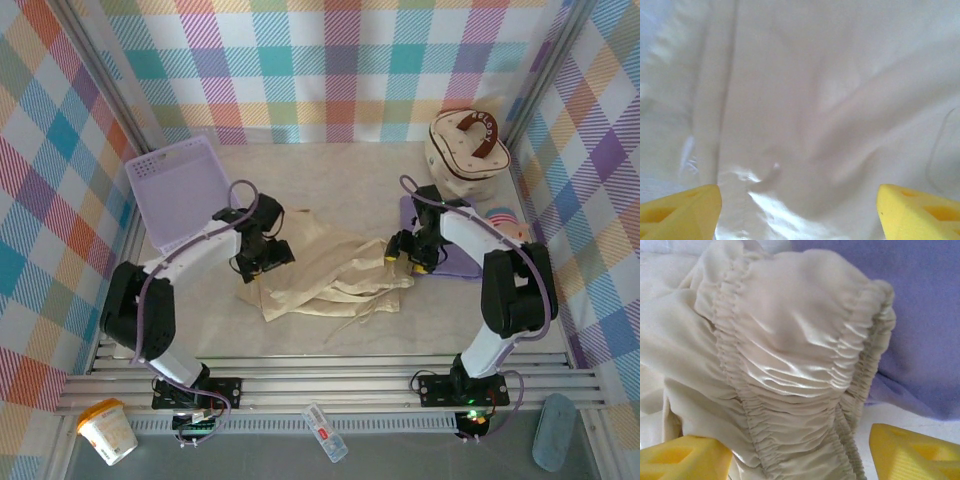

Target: Fold and stack the mixed laundry pile

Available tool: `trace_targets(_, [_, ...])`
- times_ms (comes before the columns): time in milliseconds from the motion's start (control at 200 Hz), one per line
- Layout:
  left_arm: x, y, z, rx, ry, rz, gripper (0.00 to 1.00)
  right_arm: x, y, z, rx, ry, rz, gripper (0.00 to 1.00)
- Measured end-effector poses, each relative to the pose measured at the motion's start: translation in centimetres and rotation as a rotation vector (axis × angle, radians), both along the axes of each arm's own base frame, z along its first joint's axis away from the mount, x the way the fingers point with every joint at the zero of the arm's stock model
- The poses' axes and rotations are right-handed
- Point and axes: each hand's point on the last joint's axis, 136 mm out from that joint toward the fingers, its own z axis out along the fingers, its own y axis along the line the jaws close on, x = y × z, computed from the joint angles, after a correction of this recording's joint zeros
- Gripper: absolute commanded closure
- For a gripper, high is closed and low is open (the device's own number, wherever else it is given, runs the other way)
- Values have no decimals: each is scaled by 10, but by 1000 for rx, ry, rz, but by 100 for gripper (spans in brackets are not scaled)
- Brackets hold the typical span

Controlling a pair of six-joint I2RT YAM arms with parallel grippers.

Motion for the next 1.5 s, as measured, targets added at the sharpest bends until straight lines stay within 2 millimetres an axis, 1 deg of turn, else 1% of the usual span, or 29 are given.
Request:
trace_targets(80, [-1, 6, 8, -3, -30, 14, 22, -9, 0, 7, 12, -8, 10, 23])
trace_targets(145, [-11, 8, 6, -14, -31, 7, 24, -21, 1, 12, 36, -11, 14, 23])
trace_targets(255, [-39, 10, -11, -18, 5, -44, 25, -43, 4, 12, 90, 9, 13, 23])
trace_targets(390, [-67, 4, -38, -2, 31, -174, 25, -66, 10, -1, 145, 71, -1, 23])
trace_targets(480, [-81, 2, -55, 1, 45, -243, 26, -72, 13, -6, 174, 90, -9, 25])
trace_targets(545, [-87, 1, -64, -4, 53, -272, 28, -70, 17, -6, 196, 83, -14, 29])
trace_targets(580, [-87, 0, -67, -4, 50, -284, 29, -68, 19, -5, 207, 75, -15, 34])
trace_targets(630, [-86, -2, -69, -5, 42, -300, 36, -64, 21, -4, 222, 67, -23, 41])
trace_targets(705, [-82, -7, -73, -6, 30, -316, 55, -61, 23, -5, 232, 66, -31, 52])
trace_targets(800, [-80, -8, -75, -2, 24, -331, 71, -60, 24, -6, 233, 67, -44, 62])
trace_targets(835, [-79, -8, -75, 4, 21, -331, 78, -60, 24, -6, 233, 67, -46, 68])
trace_targets(860, [-78, -8, -74, 6, 16, -333, 85, -59, 24, -6, 234, 69, -50, 73])
trace_targets(885, [-75, -8, -72, 7, 10, -326, 97, -59, 24, -6, 233, 67, -48, 78])
trace_targets(895, [-75, -8, -71, 10, 7, -329, 100, -59, 24, -6, 233, 69, -52, 80])
trace_targets(960, [-67, -9, -60, 27, -8, -309, 100, -60, 24, -6, 234, 70, -52, 88])
trace_targets(1000, [-59, -10, -50, 32, -27, -291, 100, -60, 24, -6, 233, 71, -48, 91])
trace_targets(1105, [-32, -14, -15, 20, -88, -228, 100, -60, 23, -3, 230, 75, -43, 95])
trace_targets(1200, [-6, -12, 17, -10, -151, -166, 100, -59, 23, 6, 227, 65, -33, 97])
trace_targets(1285, [17, 1, 41, -21, -202, -98, 100, -56, 24, 20, 234, 39, -30, 99])
trace_targets(1345, [29, 14, 51, -15, -224, -55, 100, -55, 24, 32, 244, 11, -27, 99])
trace_targets(1410, [38, 30, 56, -6, -234, -15, 100, -55, 26, 44, 263, -16, -24, 99])
trace_targets(1500, [46, 51, 55, 6, -227, 26, 100, -58, 36, 59, 308, -36, -16, 99])
